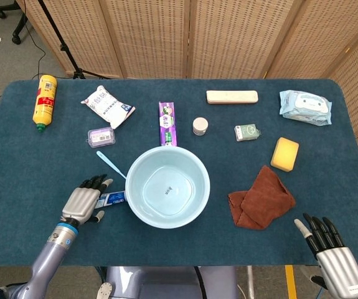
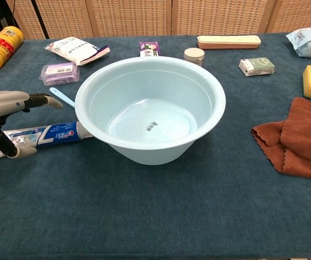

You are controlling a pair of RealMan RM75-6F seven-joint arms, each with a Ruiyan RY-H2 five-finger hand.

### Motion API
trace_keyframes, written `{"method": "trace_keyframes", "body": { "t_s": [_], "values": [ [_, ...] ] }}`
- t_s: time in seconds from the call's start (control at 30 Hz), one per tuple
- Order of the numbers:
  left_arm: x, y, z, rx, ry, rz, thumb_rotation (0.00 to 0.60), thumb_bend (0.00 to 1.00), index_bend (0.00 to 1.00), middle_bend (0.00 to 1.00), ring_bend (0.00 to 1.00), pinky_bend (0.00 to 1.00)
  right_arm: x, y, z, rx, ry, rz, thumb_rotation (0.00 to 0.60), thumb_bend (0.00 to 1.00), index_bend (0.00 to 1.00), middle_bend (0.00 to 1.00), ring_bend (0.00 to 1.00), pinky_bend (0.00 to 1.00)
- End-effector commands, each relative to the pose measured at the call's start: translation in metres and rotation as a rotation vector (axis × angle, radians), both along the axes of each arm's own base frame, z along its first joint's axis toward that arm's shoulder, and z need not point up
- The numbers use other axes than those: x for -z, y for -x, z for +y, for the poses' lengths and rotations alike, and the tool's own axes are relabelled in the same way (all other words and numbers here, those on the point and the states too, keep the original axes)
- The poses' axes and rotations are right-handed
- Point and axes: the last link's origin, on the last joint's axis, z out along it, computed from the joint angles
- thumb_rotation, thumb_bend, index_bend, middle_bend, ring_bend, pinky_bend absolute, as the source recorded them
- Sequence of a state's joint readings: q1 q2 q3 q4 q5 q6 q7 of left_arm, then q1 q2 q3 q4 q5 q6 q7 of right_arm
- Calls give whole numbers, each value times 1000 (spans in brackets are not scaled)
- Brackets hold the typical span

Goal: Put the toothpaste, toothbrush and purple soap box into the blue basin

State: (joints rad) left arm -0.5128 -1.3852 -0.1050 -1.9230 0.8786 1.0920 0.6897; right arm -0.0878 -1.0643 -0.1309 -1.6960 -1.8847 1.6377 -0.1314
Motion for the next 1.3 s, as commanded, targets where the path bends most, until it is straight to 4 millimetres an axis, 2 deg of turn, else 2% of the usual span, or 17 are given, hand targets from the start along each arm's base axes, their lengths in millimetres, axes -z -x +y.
{"method": "trace_keyframes", "body": {
  "t_s": [0.03,0.13,0.23,0.33,0.5,0.7,1.07,1.3],
  "values": [
    [9,-3,1,9,15,14,600,330,67,0,0,129,-1,0,0,-1,2,-1,600,131,0,0,0,0],
    [15,-5,1,15,20,21,600,331,96,0,0,129,-1,0,0,0,5,-3,600,131,0,0,0,0],
    [20,-7,0,24,24,32,600,335,168,7,22,134,-2,0,0,1,5,-5,600,131,0,0,0,0],
    [23,-9,-2,42,4,39,600,344,272,72,88,174,-2,0,0,1,6,-6,600,131,0,0,0,0],
    [25,-11,-4,66,-19,50,600,368,500,210,213,268,-2,0,0,0,8,-7,600,131,0,0,0,0],
    [25,-11,-7,96,-35,79,600,400,634,323,340,358,-3,0,0,-1,11,-9,600,131,0,0,0,0],
    [17,-15,-7,127,-75,74,600,465,790,460,505,466,-4,1,0,0,15,-11,600,131,0,0,0,0],
    [-18,-28,8,145,-141,80,600,467,809,475,516,470,-4,1,0,1,15,-12,600,131,0,0,0,0]
  ]
}}
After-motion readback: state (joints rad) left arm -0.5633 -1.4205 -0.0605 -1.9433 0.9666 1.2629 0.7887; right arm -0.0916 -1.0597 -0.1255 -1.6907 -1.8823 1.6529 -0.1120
